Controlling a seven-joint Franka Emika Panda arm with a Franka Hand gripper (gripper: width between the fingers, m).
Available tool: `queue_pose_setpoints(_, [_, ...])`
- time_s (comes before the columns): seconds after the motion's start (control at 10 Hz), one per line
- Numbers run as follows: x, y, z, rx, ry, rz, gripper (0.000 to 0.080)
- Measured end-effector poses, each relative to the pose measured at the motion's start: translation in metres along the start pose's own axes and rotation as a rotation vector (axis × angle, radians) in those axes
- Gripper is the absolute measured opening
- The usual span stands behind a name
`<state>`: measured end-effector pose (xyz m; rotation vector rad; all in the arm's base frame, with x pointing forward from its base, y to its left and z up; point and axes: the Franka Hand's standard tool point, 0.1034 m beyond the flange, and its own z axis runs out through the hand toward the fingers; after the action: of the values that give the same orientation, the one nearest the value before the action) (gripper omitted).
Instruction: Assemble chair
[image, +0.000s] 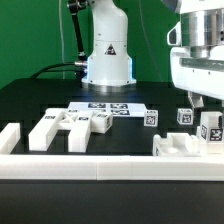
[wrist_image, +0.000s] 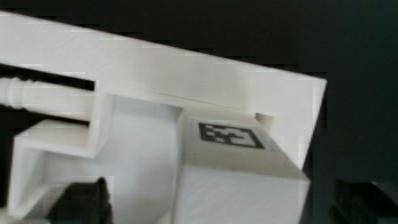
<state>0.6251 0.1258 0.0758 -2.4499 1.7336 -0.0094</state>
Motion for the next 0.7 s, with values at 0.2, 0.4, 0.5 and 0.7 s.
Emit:
queue_pose_setpoints(0.2, [-0.0016,-0.0008,-0.0008,-0.009,0.001,-0.158,0.0646])
queue_pose_setpoints(0.4, [-0.0013,-0.0007,-0.0008,-0.010,0.001,-0.303,0.0648])
queue_pose_setpoints(0.5, [-0.0012,-0.0007,-0.0008,-0.010,0.001,-0.372,0.0648])
queue_pose_setpoints(0.7, [-0.0007,-0.0004,-0.0008,-0.023,0.018,-0.584,0.0648])
